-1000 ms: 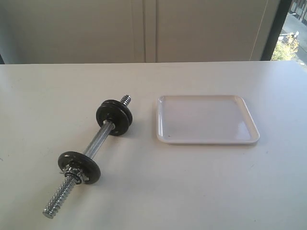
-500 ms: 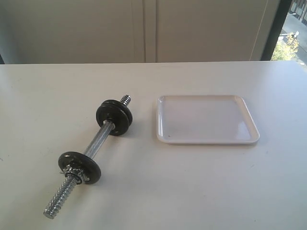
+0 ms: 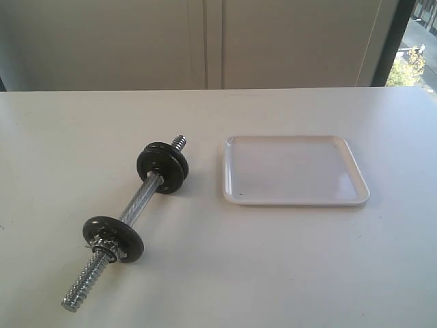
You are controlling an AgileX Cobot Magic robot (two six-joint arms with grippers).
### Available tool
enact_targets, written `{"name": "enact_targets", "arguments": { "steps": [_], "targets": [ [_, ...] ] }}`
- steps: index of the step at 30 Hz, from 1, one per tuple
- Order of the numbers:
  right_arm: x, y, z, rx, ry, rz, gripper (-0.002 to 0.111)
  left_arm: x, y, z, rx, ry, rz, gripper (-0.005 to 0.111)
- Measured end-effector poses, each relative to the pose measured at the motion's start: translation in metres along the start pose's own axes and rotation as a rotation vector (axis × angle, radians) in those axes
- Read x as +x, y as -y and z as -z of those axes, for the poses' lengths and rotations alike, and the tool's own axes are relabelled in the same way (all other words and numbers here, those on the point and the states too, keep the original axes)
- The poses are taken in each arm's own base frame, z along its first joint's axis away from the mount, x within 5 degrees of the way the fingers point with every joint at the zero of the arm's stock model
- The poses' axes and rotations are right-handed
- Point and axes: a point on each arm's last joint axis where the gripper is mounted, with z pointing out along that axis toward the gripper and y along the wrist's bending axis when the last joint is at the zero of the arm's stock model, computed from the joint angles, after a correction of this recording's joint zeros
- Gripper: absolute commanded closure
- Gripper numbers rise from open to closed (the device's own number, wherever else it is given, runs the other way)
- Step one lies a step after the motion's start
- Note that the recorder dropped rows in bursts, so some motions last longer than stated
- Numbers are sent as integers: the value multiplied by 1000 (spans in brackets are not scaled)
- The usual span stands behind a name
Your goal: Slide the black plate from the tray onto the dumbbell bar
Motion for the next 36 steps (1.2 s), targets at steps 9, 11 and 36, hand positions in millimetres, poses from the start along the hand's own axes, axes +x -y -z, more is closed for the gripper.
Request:
{"name": "enact_targets", "arguments": {
  "steps": [9, 11, 36],
  "targets": [
    [1, 0, 0, -1, -11, -74, 108, 0, 0, 0, 0, 0, 0, 107],
    [1, 0, 0, -1, -11, -90, 108, 0, 0, 0, 0, 0, 0, 107],
    [1, 1, 0, 14, -14, -50, 108, 0, 0, 0, 0, 0, 0, 107]
  ]
}}
